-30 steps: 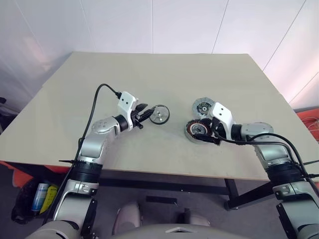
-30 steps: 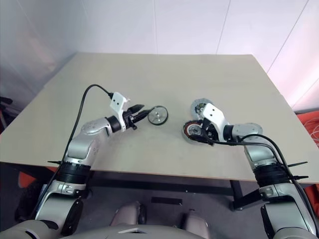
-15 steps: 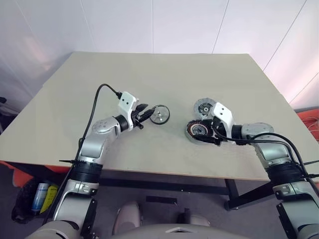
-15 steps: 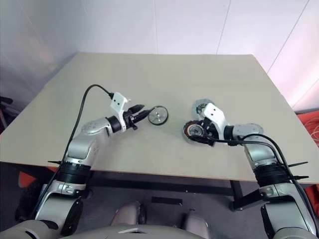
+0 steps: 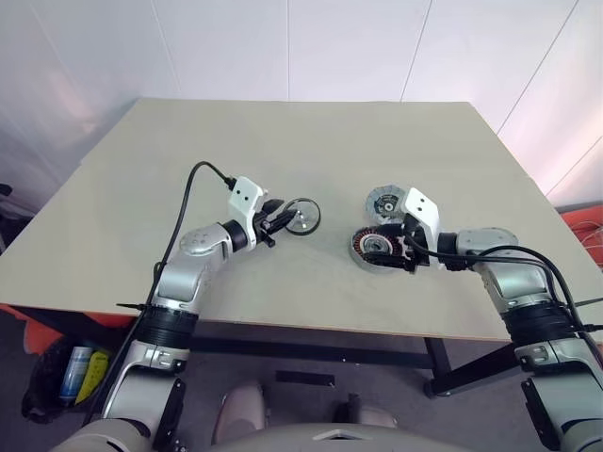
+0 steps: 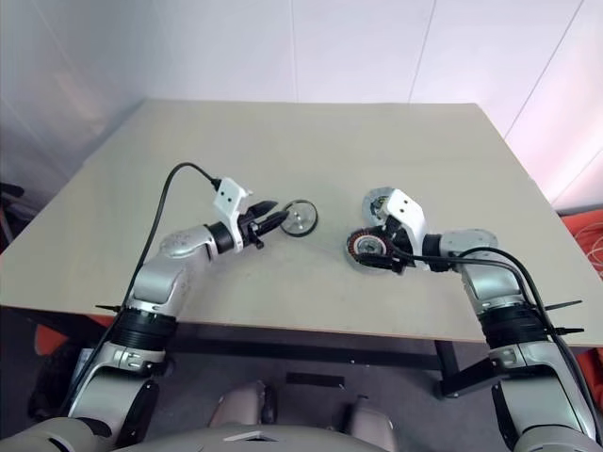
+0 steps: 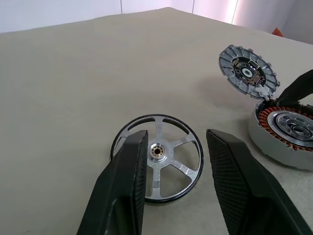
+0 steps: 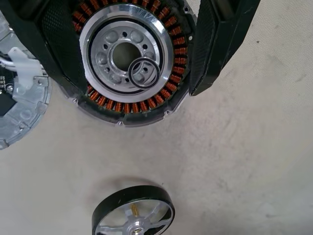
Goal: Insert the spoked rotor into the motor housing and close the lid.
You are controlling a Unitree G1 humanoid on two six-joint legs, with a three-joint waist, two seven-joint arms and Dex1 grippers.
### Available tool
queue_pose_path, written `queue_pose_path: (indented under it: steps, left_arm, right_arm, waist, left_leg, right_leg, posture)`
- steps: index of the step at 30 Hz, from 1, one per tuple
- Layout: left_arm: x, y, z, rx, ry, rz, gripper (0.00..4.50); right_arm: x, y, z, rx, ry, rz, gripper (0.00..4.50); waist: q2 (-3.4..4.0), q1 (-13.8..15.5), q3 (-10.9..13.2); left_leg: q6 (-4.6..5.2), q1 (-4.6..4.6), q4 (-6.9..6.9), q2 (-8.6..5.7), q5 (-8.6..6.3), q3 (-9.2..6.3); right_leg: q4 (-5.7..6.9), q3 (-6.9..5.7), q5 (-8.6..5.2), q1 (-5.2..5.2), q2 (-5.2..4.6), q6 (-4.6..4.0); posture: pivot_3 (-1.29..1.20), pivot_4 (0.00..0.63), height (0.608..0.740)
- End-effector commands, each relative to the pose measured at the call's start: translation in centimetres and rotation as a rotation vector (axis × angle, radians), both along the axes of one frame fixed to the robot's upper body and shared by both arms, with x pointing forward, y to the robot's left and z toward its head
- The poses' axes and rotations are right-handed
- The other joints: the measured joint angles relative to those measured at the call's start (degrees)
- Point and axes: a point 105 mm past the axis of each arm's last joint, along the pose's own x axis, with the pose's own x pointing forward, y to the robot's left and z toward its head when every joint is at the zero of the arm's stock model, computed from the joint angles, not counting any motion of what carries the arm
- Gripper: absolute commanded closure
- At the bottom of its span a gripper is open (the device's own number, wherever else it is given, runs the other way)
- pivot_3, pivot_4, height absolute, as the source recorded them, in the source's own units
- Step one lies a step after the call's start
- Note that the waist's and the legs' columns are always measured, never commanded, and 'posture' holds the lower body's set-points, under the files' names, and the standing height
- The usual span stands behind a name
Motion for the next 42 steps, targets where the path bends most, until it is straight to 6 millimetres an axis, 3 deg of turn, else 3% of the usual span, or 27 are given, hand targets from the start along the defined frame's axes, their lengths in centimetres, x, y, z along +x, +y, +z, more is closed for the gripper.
queue_pose_path:
  steps: [1,22,25,32,42]
  left_arm:
    - [0.0,0.0,1.2,-0.012,-0.055,0.002,2.5]
    - [0.0,0.0,1.2,-0.002,-0.058,0.007,2.5]
    - [0.0,0.0,1.2,-0.001,-0.059,0.008,2.5]
    - [-0.1,0.0,1.2,0.001,-0.058,0.009,2.5]
    - [-0.1,0.1,1.1,0.003,-0.058,0.008,2.5]
  right_arm:
    - [0.6,0.0,1.9,0.0,-0.069,0.007,0.79]
    - [0.8,-0.6,0.1,-0.051,-0.04,-0.02,0.79]
    - [0.9,-0.6,0.1,-0.05,-0.039,-0.021,1.41]
    - [1.0,-0.6,0.2,-0.051,-0.05,-0.022,3.85]
    - [1.1,-0.9,0.7,-0.052,-0.07,-0.034,3.89]
  waist:
    - [0.0,0.0,0.0]
    - [0.0,0.0,0.0]
    - [0.0,0.0,0.0]
    - [0.0,0.1,0.0]
    - [0.0,0.0,0.0]
  left_leg:
    - [0.0,0.0,0.0,0.0,0.0,0.0]
    - [-0.01,0.0,0.02,0.0,0.01,0.0]
    - [0.0,0.0,0.02,0.0,0.0,0.0]
    - [-0.01,0.02,0.04,0.0,0.01,-0.01]
    - [-0.01,0.01,0.04,0.0,0.01,0.0]
  right_leg:
    - [0.0,0.0,0.0,0.0,0.0,0.0]
    - [0.02,0.0,0.0,0.0,0.0,0.0]
    - [0.02,0.0,0.0,0.0,0.0,0.0]
    - [0.04,0.0,0.0,0.03,0.0,0.0]
    - [0.04,0.0,0.01,0.01,0.0,0.0]
  posture:
    - [0.0,0.0,0.74]
    - [0.0,0.0,0.74]
    - [0.0,0.0,0.74]
    - [0.0,0.0,0.74]
    - [0.0,0.0,0.74]
